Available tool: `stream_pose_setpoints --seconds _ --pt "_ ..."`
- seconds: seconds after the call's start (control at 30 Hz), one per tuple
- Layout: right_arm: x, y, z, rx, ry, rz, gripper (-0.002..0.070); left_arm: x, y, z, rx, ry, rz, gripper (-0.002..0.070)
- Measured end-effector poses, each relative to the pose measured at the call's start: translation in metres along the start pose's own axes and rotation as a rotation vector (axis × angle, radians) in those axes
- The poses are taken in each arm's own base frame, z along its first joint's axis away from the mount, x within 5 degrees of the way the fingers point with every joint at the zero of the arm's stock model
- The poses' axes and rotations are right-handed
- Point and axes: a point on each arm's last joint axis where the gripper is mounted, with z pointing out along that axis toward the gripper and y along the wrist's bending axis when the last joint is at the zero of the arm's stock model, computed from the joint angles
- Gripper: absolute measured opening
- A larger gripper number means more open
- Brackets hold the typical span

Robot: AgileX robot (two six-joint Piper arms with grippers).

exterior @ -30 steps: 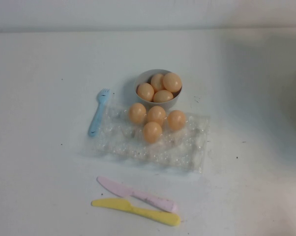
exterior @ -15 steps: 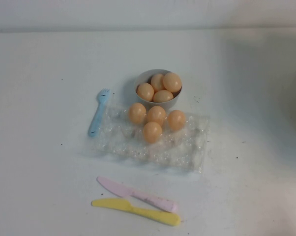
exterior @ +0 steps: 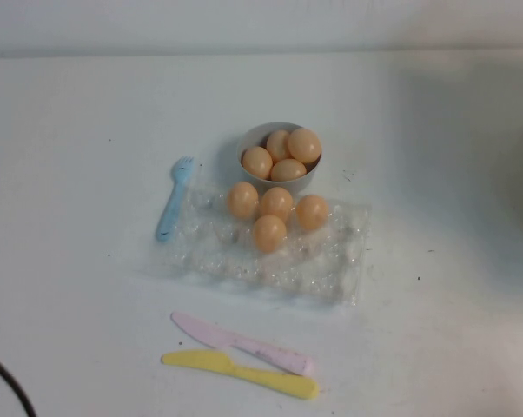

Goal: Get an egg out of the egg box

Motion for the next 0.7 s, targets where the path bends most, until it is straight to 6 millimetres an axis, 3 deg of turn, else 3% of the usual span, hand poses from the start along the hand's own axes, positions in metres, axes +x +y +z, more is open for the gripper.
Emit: stream_pose_setpoints --seconds 0.1,0.37,0.53,0.7 --pt "0.000 0.000 0.000 0.000 0.000 0.000 -0.0017 -0.025 -0.011 0.013 0.041 0.121 0.103 -0.0003" --pt "0.000 0.000 0.000 0.000 0.000 0.000 -0.0017 -0.071 -0.036 0.063 0.215 0.461 0.361 -0.0003" --pt "0.000 0.000 0.000 0.000 0.000 0.000 -0.0017 -0.084 -0.066 0.095 0.340 0.611 0.575 -0.0003" --pt "0.000 0.000 0.000 0.000 0.000 0.000 -0.0017 -0.092 -0.102 0.128 0.415 0.653 0.745 -0.0003"
